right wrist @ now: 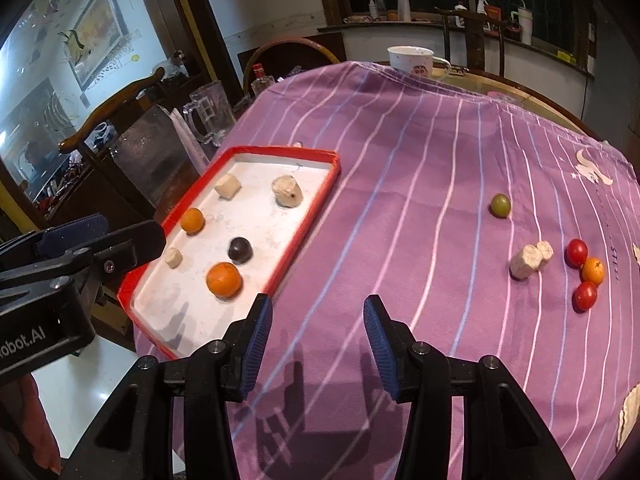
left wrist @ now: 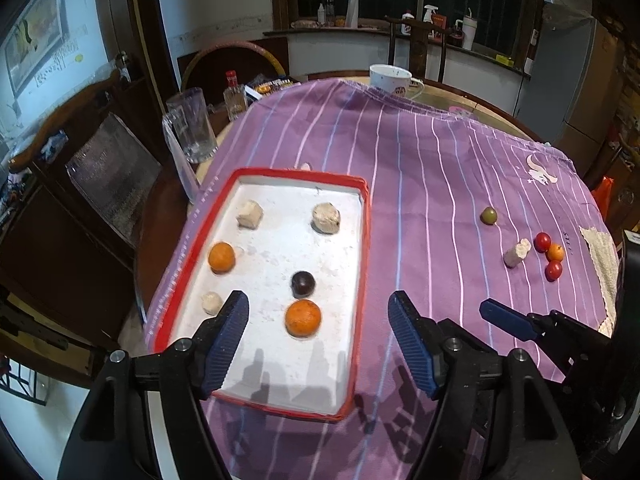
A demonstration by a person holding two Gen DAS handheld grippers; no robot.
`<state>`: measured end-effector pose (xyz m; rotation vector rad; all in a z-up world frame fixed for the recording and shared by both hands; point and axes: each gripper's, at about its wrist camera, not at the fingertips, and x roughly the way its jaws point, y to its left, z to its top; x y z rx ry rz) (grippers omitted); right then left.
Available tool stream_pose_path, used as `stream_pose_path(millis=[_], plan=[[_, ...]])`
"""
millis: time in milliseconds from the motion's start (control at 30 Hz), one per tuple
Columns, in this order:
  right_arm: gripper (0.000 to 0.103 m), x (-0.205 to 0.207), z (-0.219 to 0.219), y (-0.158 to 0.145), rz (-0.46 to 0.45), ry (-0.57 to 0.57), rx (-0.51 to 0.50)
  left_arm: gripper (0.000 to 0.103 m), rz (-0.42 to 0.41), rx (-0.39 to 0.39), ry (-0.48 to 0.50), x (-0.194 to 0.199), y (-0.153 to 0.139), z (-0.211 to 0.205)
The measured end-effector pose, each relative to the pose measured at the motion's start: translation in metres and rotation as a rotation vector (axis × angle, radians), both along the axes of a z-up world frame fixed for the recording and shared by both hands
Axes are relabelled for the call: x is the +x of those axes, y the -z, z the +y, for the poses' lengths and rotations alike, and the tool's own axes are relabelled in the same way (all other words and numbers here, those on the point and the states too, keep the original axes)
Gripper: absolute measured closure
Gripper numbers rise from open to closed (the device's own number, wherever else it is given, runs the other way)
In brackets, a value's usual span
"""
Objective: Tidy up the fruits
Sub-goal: 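Move both tools back toward the remaining items on the cloth, then grasp a beige bread piece with the left tool while the right tool grasps a red tomato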
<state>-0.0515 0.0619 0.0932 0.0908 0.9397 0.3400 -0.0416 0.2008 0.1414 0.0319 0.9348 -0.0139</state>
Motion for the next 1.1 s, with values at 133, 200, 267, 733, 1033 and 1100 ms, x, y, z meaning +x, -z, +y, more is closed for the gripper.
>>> stream_pose_path(millis=[133, 200, 267, 733, 1033, 1100], plan=[[0.051, -0.001, -0.021, 0.011, 0.027, 0.037, -0.013, 0.031, 0.058, -0.041, 0.003, 0.009, 0.021, -0.012], [0.051, -0.003, -0.041, 0.018, 0.037, 0.079, -0.015, 0.031, 0.095, -0.062, 0.012, 0.013, 0.035, -0.023], [0.051, -0.004, -0.065, 0.022, 0.039, 0.127, -0.014, 0.031, 0.133, -0.089, 0.032, 0.018, 0.049, -0.04], [0.051, 0.013, -0.246, 0.056, 0.114, 0.444, 0.034, 0.031, 0.189, -0.098, 0.264, 0.066, 0.099, -0.178], [0.051, 0.051, -0.26, 0.074, 0.114, 0.387, 0.043, 0.031, 0.199, -0.057, 0.363, 0.107, 0.128, -0.23], [0.051, 0.056, -0.258, 0.076, 0.108, 0.368, 0.033, 0.031, 0.196, -0.061, 0.374, 0.112, 0.131, -0.235]])
